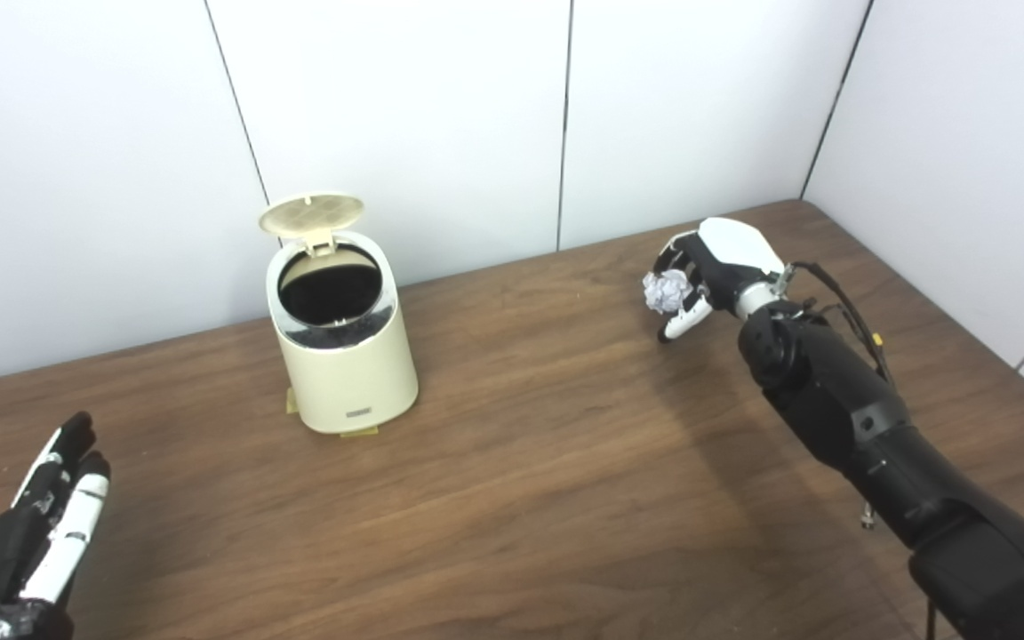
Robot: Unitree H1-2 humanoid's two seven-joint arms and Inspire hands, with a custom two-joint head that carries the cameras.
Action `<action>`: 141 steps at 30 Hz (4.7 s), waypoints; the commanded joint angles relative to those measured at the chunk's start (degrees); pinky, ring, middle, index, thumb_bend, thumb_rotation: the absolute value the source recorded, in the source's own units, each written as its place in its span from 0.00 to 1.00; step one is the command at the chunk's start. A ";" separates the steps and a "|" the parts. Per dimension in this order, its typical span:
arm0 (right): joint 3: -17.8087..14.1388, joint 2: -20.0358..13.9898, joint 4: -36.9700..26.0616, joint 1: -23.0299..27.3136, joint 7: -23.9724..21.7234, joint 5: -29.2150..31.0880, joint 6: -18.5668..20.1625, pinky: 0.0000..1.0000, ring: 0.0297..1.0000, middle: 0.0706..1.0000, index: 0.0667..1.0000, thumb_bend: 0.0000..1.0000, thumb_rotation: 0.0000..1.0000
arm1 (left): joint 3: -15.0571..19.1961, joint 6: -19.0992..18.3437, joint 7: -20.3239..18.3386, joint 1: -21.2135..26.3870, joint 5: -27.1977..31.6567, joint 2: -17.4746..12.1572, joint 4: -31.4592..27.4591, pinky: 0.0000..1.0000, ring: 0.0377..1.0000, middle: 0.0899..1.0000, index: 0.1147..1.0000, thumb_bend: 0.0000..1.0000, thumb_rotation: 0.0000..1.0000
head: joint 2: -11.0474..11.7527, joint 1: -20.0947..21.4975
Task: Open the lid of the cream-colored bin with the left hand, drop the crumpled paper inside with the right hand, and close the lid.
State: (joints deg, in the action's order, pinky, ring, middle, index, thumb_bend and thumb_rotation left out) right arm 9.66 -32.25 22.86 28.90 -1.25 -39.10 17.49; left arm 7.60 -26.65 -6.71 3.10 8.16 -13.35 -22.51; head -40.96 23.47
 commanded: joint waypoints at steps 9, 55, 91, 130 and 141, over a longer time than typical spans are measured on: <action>0.74 -1.46 -2.58 2.20 0.00 -1.08 0.15 0.52 0.56 0.60 0.61 0.85 0.04 | 0.11 0.62 0.37 1.72 -0.48 -0.88 -2.20 1.00 0.99 0.99 1.00 0.19 0.50 | -0.27 0.09; 0.24 3.92 -26.69 0.52 6.69 -4.24 -7.68 0.38 0.37 0.48 0.48 0.50 0.00 | -2.80 4.76 1.09 -1.62 -4.41 2.15 -0.63 1.00 0.98 0.96 0.99 0.29 0.51 | 2.41 -16.03; 6.00 24.26 -14.24 12.69 11.08 -5.51 -19.21 0.30 0.37 0.47 0.50 0.49 0.00 | -5.95 10.58 3.98 -2.94 -9.07 7.73 5.30 0.96 0.96 0.96 0.99 0.34 0.61 | 6.68 -23.58; 9.22 23.67 -7.97 12.92 7.13 -6.61 -14.37 0.40 0.39 0.49 0.50 0.51 0.00 | -6.40 9.99 4.43 -3.58 -9.70 7.76 3.59 0.96 0.95 0.93 1.00 0.34 0.57 | 5.50 -22.92; 9.43 23.53 -7.98 12.39 7.30 -6.77 -14.49 0.44 0.56 0.67 0.58 0.79 0.10 | -6.53 9.75 4.10 -3.64 -9.75 7.58 3.31 0.92 0.94 0.93 1.00 0.32 0.51 | 5.27 -22.95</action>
State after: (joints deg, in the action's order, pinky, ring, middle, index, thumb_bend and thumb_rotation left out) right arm 19.16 -8.08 15.83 39.28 6.11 -45.36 2.76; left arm 0.98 -17.70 -2.62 -1.52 -1.89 -5.67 -17.24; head -35.68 0.44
